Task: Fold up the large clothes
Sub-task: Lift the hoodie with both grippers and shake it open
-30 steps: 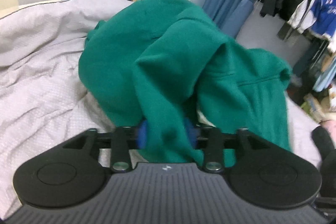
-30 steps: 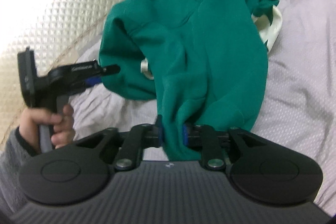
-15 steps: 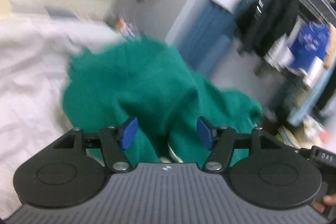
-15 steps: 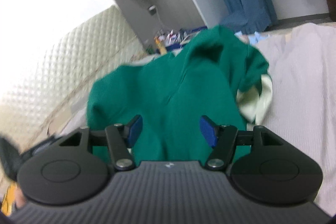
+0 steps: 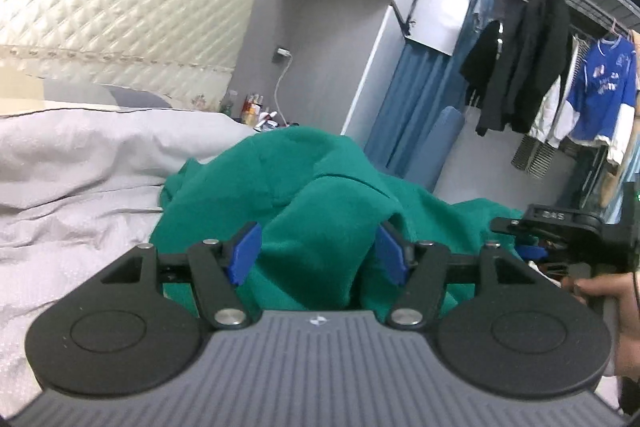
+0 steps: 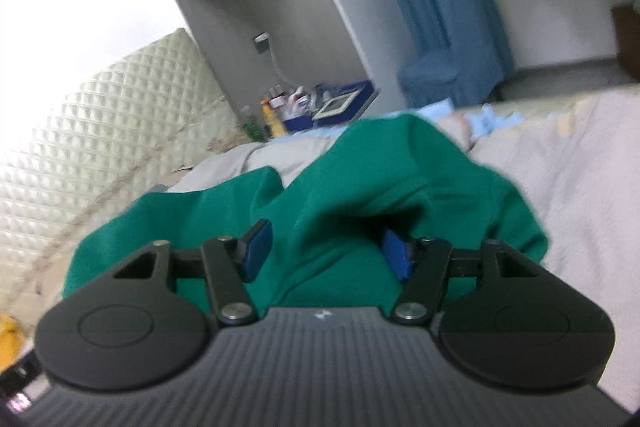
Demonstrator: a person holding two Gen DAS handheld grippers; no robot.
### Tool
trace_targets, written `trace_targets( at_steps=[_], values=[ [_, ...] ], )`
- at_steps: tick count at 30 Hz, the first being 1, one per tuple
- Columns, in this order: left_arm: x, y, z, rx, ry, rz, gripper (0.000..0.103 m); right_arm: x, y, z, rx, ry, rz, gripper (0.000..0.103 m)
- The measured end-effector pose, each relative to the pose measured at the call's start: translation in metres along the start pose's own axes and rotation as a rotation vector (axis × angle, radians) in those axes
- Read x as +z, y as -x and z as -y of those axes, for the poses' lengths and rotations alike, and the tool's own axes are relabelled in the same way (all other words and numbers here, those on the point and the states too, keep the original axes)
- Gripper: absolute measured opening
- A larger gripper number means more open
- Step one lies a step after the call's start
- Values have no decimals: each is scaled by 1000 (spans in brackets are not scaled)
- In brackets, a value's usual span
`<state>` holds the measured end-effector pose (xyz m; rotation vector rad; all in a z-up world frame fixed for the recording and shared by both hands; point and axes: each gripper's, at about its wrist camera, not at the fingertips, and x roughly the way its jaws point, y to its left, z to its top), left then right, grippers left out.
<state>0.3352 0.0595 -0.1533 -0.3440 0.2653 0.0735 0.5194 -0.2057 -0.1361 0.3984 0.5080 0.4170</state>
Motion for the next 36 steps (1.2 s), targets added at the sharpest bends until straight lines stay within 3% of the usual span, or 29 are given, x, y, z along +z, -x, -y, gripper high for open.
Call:
trace_targets(
  at_steps=[1, 2, 7, 10, 17, 36],
  values=[
    [0, -1, 2, -25, 15, -5, 69, -1, -1, 1, 17, 2, -5, 53],
    [0, -1, 3, -42, 27, -7, 69, -2, -2, 1, 32, 9, -13, 36],
    [-7, -2, 16, -107, 51, -22, 69, -4, 10, 6, 95, -18, -16, 20],
    [-14, -8, 23, -136, 55, -65, 71, -3, 27, 2, 121, -17, 1, 19],
    [-40, -44, 14, -186, 179, -207, 73, -13, 79, -9, 161, -22, 15, 19],
    [-42, -91, -15, -200, 337, -168, 76, -57, 131, -15, 83, -77, -21, 18]
  ],
)
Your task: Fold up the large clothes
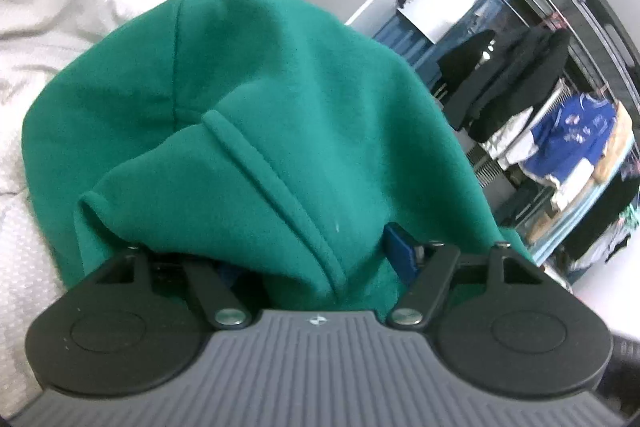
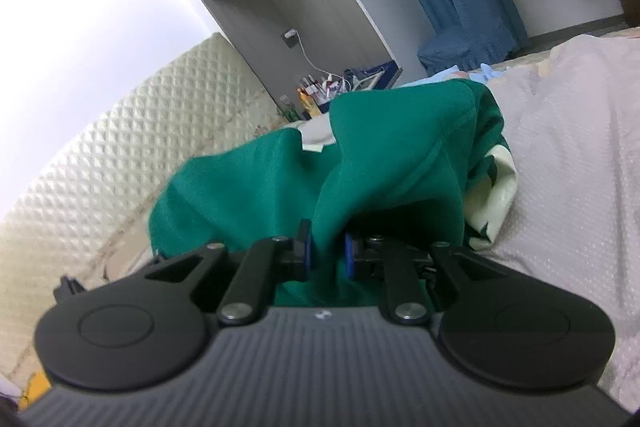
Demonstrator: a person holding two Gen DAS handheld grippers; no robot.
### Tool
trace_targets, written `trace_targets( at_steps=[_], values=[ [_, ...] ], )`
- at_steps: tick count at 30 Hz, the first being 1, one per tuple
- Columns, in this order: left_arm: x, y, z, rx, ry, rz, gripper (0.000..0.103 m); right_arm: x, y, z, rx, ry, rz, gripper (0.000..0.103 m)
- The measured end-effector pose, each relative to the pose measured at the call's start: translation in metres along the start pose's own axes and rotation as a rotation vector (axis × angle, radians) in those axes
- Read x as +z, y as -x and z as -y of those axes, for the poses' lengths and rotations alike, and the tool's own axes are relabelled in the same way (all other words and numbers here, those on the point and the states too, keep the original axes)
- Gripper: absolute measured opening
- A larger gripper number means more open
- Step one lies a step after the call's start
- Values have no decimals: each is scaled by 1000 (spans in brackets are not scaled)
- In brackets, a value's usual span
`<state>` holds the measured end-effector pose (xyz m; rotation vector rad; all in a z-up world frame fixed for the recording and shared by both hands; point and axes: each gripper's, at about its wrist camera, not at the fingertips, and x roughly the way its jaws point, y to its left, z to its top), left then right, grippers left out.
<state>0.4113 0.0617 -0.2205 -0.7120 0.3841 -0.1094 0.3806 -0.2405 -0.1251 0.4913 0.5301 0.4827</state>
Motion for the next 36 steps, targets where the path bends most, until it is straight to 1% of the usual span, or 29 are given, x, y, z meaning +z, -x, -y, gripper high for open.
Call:
trace_targets(
  at_steps=[3, 4, 5, 6, 7, 8, 9, 10, 11, 15, 18, 20, 21, 22, 24, 25, 28, 31, 33, 34, 35, 36],
  values=[
    [6, -14, -11, -13, 44, 3, 75, -6, -6, -3, -33, 17, -25, 18],
    [7, -19, -13, -16, 53, 2, 72, -7, -9, -4, -47, 26, -30, 18],
    [7, -22, -15, -16, 62, -2, 62, -9, -11, -4, -55, 35, -31, 19],
    [8, -25, -16, -14, 67, -13, 55, -11, -12, -4, -60, 42, -35, 19],
    [9, -27, -15, -7, 61, -23, 42, -12, -14, -4, -62, 43, -39, 19],
    [9, -25, -17, 0, 52, -26, 32, -12, -16, -4, -61, 41, -44, 19],
    [11, -25, -17, 4, 44, -27, 27, -13, -18, -4, -60, 40, -46, 19],
    [13, -26, -15, 8, 35, -41, 18, -13, -19, -4, -60, 44, -48, 19],
    [16, -25, -14, 12, 26, -51, 14, -13, -20, -5, -61, 50, -47, 21],
    [26, -10, -7, -6, 0, -24, 10, -13, -21, -10, -78, 81, -32, 27],
    [30, 6, -5, -29, 9, -14, 9, -12, -21, -9, -72, 84, -25, 40],
    [30, 25, -4, -45, 1, 1, 9, -11, -21, -7, -56, 69, -18, 70],
    [31, 32, -3, -57, 3, 9, 9, -11, -21, -5, -39, 56, -16, 73],
    [32, 40, -2, -72, 8, 16, 9, -11, -21, -4, -18, 41, -16, 74],
    [29, 51, 0, -94, 5, 22, 9, -10, -24, 1, 28, -6, -29, 74],
    [28, 53, 2, -96, -6, 19, 9, -10, -27, 4, 35, -29, -39, 74],
    [23, 56, 7, -95, -15, 20, 9, -7, -33, 9, 43, -56, -35, 74],
    [21, 52, 3, -84, 4, 8, 9, -3, -42, 12, 40, -63, 2, 74],
    [18, 49, -2, -64, 11, 9, 9, 0, -53, 15, 39, -62, 13, 71],
    [17, 47, -5, -47, 15, 5, 9, -1, -59, 16, 37, -58, 8, 55],
    [17, 45, -7, -33, 18, 2, 9, -2, -65, 17, 24, -50, -4, 32],
    [17, 43, -9, -17, 21, -4, 9, -3, -71, 16, -9, -37, -26, 23]
  ],
)
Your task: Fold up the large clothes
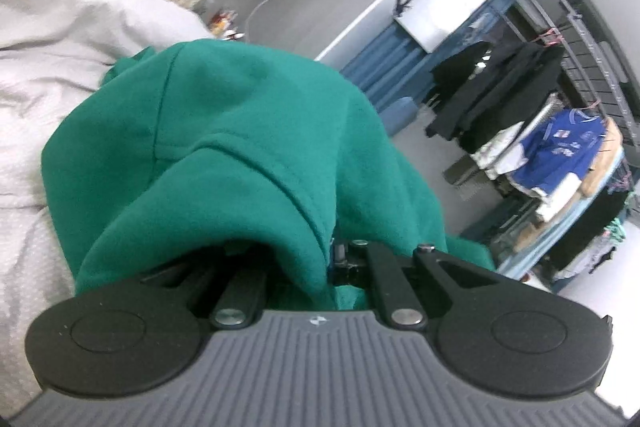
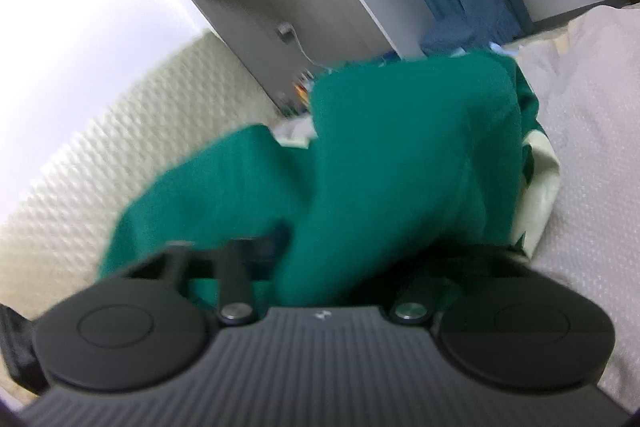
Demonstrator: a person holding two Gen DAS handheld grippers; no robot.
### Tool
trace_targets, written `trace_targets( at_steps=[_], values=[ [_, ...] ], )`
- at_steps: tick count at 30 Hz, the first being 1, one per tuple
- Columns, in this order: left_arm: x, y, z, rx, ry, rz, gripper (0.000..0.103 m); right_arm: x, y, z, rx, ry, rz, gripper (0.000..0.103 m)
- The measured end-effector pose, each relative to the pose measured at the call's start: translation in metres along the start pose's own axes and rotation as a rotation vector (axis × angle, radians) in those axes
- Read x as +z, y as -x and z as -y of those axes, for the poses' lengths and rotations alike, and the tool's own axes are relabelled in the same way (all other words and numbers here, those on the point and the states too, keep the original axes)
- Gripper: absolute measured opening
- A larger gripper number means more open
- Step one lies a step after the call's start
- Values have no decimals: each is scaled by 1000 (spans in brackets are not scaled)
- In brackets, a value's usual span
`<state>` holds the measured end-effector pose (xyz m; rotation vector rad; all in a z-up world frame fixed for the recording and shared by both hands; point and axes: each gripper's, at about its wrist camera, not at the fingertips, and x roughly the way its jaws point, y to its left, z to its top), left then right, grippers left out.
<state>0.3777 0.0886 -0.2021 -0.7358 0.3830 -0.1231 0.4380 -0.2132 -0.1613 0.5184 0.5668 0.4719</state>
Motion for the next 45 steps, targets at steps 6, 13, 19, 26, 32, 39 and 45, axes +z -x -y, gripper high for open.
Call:
trace_targets(
  at_steps=[6, 13, 19, 26, 32, 39, 45],
  values=[
    [0, 6, 0, -50, -19, 24, 9, -4, 20, -11, -7, 34, 41, 9],
    [17, 64, 36, -224, -41, 123, 9, 10, 112, -48, 79, 90, 215, 8],
    [40, 125, 80, -295, -94, 203, 9, 38, 180, -100, 121, 187, 329, 8],
    [100, 191, 155, -343, -176, 299, 9, 87, 238, -165, 154, 299, 426, 8],
    [159, 255, 230, -373, -260, 385, 9, 132, 293, -225, 182, 346, 492, 8],
    [231, 323, 317, -398, -365, 464, 9, 184, 338, -281, 214, 427, 575, 8],
    [284, 319, 377, -362, -417, 469, 10, 231, 336, -292, 190, 402, 613, 8]
  ],
)
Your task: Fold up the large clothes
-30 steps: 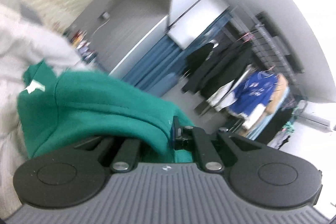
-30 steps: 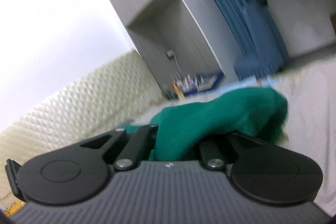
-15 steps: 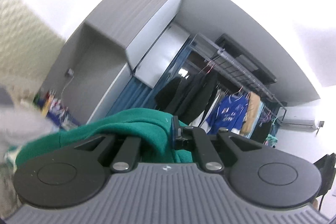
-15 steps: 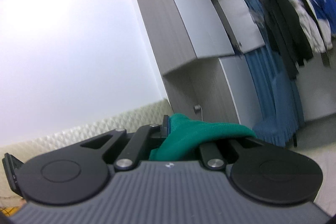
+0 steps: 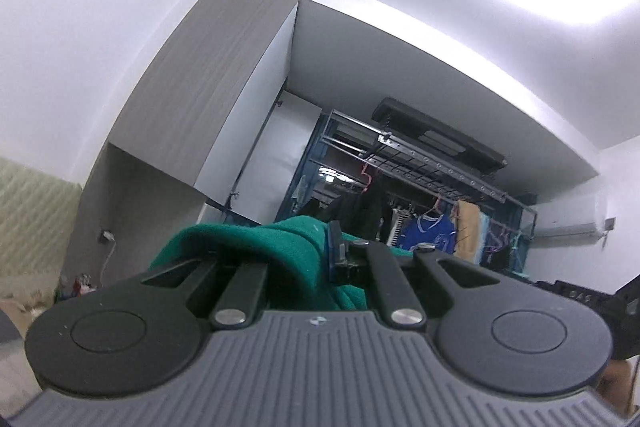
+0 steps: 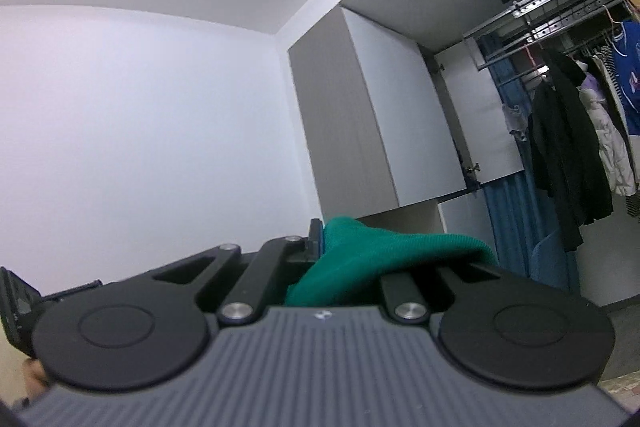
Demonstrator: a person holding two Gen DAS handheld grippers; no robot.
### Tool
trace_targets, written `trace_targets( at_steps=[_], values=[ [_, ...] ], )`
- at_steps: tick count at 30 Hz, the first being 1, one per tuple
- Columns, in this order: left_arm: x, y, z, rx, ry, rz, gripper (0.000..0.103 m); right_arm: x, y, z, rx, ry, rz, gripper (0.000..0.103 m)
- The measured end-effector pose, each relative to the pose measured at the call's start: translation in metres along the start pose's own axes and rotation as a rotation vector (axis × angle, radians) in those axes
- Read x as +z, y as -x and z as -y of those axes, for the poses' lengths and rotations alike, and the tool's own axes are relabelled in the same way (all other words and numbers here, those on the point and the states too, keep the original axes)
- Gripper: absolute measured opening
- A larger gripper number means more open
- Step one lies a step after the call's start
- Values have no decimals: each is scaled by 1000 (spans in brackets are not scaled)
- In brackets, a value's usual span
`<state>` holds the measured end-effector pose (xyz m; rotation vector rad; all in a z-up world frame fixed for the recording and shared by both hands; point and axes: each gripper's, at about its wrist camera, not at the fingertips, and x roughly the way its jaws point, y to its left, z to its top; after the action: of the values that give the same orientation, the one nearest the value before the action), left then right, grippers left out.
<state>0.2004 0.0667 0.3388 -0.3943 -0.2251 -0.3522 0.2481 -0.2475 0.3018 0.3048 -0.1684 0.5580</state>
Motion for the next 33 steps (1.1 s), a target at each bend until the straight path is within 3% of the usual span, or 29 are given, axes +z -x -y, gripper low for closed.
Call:
trace_targets(
  at_steps=[3, 8, 11, 14, 22, 28, 33],
  values=[
    [-7, -45, -10, 33, -22, -37, 10, -8, -29, 18, -44, 11, -31, 8],
    [-82, -133, -71, 83, -13, -146, 10, -57, -92, 78, -131, -2, -132, 8],
    [-149, -189, -119, 99, -48, -218, 10, -111, -133, 126, -174, -13, -187, 8],
    [-232, -235, -181, 97, -51, -260, 10, -187, -178, 182, -214, -10, -209, 8],
    [-443, -369, -348, 258, 29, -514, 10, -394, -298, 317, -329, -17, -427, 8],
    [-568, -444, -436, 311, -25, -651, 11, -502, -343, 375, -385, -52, -521, 8],
    [-646, -462, -481, 349, -36, -728, 13, -549, -351, 386, -429, -79, -533, 8]
  ],
)
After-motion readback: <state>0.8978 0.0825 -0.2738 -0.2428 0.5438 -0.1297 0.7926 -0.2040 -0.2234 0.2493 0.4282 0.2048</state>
